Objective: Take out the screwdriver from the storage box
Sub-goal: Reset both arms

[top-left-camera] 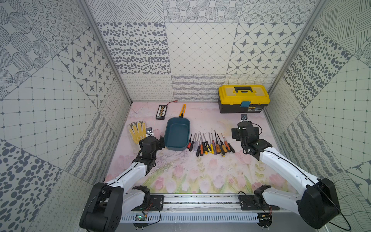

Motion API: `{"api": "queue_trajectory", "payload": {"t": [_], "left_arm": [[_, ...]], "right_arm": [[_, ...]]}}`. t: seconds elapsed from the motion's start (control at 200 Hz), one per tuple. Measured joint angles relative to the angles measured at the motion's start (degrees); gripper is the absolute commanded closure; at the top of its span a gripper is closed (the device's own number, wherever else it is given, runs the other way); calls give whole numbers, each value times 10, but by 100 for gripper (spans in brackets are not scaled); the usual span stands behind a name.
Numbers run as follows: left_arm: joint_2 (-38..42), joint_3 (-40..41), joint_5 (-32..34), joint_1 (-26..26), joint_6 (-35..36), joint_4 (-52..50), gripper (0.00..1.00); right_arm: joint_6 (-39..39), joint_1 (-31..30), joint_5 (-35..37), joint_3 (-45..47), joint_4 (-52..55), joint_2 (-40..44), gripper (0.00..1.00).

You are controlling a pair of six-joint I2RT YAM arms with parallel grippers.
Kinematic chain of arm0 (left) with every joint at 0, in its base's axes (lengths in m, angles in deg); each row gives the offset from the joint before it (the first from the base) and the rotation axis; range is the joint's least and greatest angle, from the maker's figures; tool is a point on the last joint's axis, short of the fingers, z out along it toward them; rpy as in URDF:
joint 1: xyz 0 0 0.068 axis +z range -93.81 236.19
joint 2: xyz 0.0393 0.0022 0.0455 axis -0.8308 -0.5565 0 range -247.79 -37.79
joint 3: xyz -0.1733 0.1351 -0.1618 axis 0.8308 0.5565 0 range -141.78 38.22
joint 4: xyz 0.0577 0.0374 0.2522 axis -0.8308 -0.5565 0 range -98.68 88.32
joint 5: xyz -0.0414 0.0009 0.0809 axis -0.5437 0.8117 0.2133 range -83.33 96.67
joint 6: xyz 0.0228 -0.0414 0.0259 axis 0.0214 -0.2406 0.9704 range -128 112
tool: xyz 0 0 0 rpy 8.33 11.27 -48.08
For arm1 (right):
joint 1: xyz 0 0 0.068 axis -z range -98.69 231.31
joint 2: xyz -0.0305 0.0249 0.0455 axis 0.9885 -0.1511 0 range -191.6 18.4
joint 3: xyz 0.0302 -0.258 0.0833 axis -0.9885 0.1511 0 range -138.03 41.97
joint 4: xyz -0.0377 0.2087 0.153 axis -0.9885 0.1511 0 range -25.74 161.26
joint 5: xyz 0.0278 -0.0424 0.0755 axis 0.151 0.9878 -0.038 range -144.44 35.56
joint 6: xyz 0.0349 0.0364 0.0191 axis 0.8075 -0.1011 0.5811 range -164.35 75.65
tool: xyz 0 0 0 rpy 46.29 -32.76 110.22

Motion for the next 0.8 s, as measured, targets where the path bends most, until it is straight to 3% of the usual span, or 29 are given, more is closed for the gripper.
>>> {"api": "queue_trajectory", "payload": {"t": [0.255,0.58,0.801], "left_arm": [[-83,22,0,0,18,92,1],[-220,49,-11,12,51,281,1],[-239,42,-29,23,54,322,1]], "right_arm": [[-19,22,-3,19,-18,0,1],[-19,28,-37,62,-66,3,1],[-35,31,-60,109,-144,8,1]]}}
